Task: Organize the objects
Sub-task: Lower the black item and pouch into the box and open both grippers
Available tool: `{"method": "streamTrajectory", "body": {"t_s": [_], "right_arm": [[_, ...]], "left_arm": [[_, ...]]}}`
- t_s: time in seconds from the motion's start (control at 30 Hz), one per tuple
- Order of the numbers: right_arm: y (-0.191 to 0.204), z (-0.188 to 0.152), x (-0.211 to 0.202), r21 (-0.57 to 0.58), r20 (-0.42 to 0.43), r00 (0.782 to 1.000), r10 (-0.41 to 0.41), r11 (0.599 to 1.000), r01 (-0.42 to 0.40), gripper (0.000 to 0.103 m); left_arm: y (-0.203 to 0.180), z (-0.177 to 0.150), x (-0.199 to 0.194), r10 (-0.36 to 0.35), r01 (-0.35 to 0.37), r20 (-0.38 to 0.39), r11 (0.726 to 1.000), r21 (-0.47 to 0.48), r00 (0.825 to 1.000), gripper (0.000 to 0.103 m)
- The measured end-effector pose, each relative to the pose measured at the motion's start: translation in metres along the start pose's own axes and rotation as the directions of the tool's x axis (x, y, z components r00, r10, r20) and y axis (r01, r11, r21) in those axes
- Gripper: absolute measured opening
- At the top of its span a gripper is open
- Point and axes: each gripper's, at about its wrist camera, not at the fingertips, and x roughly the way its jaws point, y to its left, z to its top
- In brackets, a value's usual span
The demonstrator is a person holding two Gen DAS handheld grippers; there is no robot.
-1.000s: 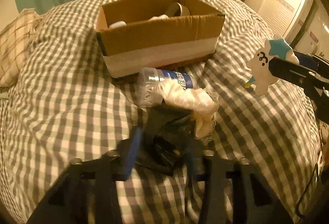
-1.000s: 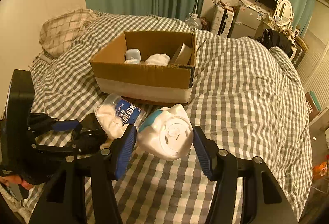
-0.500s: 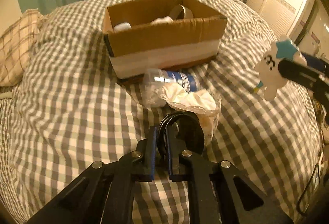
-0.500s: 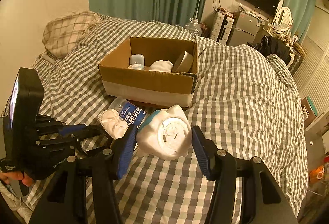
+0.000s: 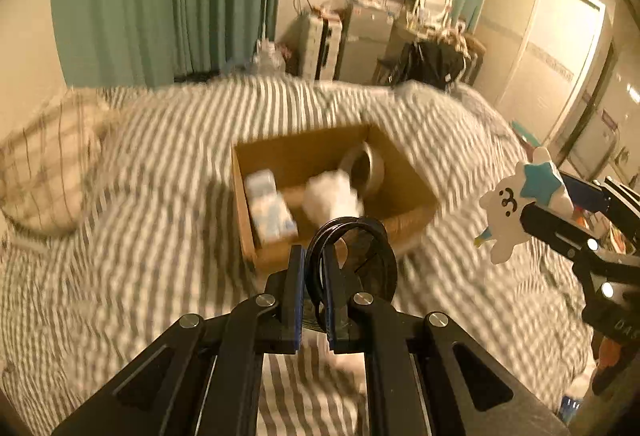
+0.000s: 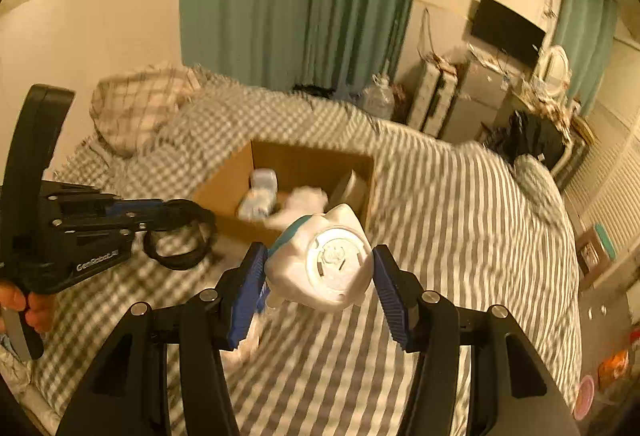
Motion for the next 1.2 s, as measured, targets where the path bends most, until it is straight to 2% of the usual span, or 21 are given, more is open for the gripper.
{"method": "streamTrajectory", "body": {"t_s": [0.17, 0.33, 0.43, 0.57, 0.63, 0.77, 0.87, 0.93, 1.0, 1.07, 1.1, 1.2], "right_arm": [[-0.004, 0.049, 0.025, -0.033, 0.032, 0.999, 0.012, 0.999, -0.011, 0.053], [-0.01, 0.073, 0.08, -0.036, -0.006, 1.0, 0.013, 0.999, -0.013, 0.053], [-0.018, 0.075, 0.116, -0.023, -0.051, 0.998, 0.031, 0.999, -0.032, 0.053], [-0.027, 0.069, 0.148, -0.014, -0.083, 0.996, 0.028, 0.999, -0.029, 0.053], [-0.031, 0.065, 0.158, 0.007, -0.08, 0.996, 0.038, 0.999, -0.038, 0.053], [-0.038, 0.059, 0.165, 0.05, -0.068, 0.996, 0.063, 0.997, -0.06, 0.054], [-0.039, 0.055, 0.158, 0.062, -0.063, 0.997, 0.049, 0.997, -0.045, 0.067], [-0.041, 0.054, 0.146, 0.069, -0.049, 0.998, 0.039, 0.997, -0.036, 0.068], [-0.04, 0.052, 0.132, 0.072, -0.038, 0.999, 0.03, 0.997, -0.028, 0.071], [-0.038, 0.051, 0.115, 0.063, -0.033, 0.999, 0.018, 0.998, -0.015, 0.073], [-0.037, 0.05, 0.104, 0.057, -0.026, 1.0, 0.008, 0.998, -0.007, 0.075], [-0.034, 0.048, 0.078, 0.057, -0.003, 1.0, -0.008, 0.998, 0.009, 0.08]], "left_arm": [[0.003, 0.045, 0.01, 0.015, -0.015, 0.049, 1.0, 0.005, 0.999, 0.008], [0.006, 0.062, 0.045, 0.081, -0.082, 0.048, 0.996, 0.02, 0.996, 0.008], [0.011, 0.063, 0.069, 0.054, -0.054, 0.011, 0.999, -0.002, 0.998, 0.008], [0.009, 0.063, 0.096, 0.09, -0.09, -0.001, 0.996, 0.028, 0.996, 0.008], [0.008, 0.061, 0.105, 0.083, -0.083, -0.01, 0.996, 0.031, 0.996, 0.008], [0.007, 0.056, 0.11, 0.087, -0.086, -0.022, 0.995, 0.048, 0.996, 0.008], [0.003, 0.053, 0.107, 0.08, -0.078, -0.039, 0.996, 0.052, 0.996, 0.012], [0.004, 0.05, 0.102, 0.079, -0.077, -0.039, 0.996, 0.042, 0.996, 0.014], [0.004, 0.045, 0.092, 0.084, -0.082, -0.038, 0.996, 0.035, 0.996, 0.025], [0.003, 0.042, 0.082, 0.092, -0.091, -0.028, 0.995, 0.037, 0.995, 0.059], [0.003, 0.04, 0.073, 0.099, -0.099, -0.011, 0.994, 0.037, 0.995, 0.069], [0.004, 0.034, 0.048, 0.111, -0.111, 0.025, 0.993, 0.038, 0.994, 0.076]]}}
